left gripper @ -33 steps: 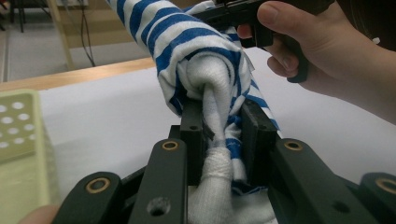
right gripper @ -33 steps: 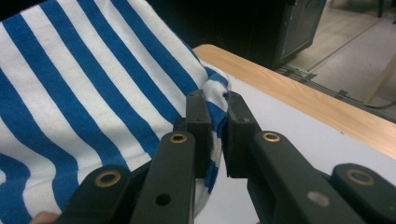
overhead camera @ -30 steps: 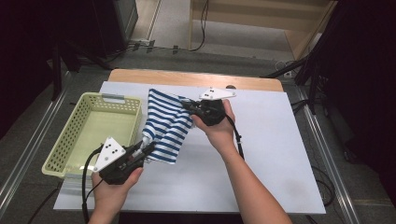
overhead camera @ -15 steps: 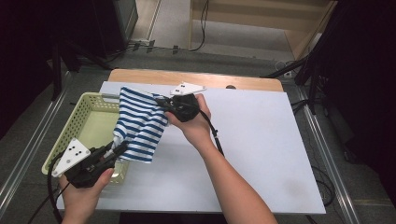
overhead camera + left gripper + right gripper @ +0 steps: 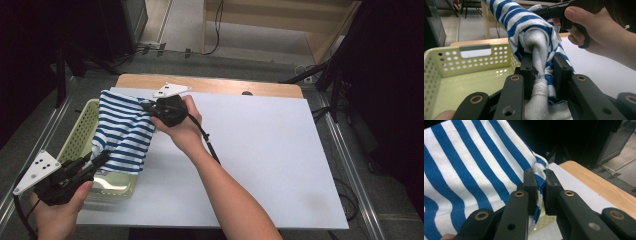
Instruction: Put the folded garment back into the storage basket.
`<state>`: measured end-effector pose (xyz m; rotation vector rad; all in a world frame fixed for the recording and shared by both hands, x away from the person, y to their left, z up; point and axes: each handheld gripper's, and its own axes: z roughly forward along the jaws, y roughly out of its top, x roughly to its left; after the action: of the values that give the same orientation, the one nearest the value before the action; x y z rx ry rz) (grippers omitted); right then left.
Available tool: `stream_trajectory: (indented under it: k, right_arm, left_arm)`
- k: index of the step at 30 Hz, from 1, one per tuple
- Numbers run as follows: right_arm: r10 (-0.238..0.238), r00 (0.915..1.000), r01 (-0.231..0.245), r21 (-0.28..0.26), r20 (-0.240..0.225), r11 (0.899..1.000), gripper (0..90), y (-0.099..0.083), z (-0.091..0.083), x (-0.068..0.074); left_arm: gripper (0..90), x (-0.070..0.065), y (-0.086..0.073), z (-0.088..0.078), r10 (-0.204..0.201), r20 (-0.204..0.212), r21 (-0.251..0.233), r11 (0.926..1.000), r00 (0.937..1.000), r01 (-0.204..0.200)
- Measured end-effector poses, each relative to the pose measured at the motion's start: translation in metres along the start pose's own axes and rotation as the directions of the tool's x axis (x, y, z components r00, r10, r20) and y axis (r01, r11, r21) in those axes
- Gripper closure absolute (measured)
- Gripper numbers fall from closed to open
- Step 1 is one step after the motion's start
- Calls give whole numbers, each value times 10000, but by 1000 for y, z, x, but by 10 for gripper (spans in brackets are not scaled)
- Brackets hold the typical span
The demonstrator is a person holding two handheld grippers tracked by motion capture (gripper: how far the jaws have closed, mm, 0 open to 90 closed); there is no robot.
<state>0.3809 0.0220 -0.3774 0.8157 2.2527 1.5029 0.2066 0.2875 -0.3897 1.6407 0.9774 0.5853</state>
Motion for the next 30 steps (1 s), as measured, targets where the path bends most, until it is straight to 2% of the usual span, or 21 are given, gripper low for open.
stream_trajectory:
  k: [14,22,28,30]
  right_arm:
    - [-228,9994,222,-219,-251,9995,811,16,24,25]
    - [-165,9997,167,145,-157,9998,811,5,36,25]
    - [-142,9998,147,425,-125,9990,811,-5,50,21]
    - [-65,9999,71,521,-116,9986,811,-8,55,20]
  left_arm:
    - [738,23,-2,-25,-204,-371,-70,9998,9991,201]
    - [737,31,-16,-17,-457,-241,275,9985,9987,464]
    - [736,42,-27,-8,-780,-321,558,9953,9964,797]
    - [736,45,-30,-6,-761,-396,695,9945,9963,787]
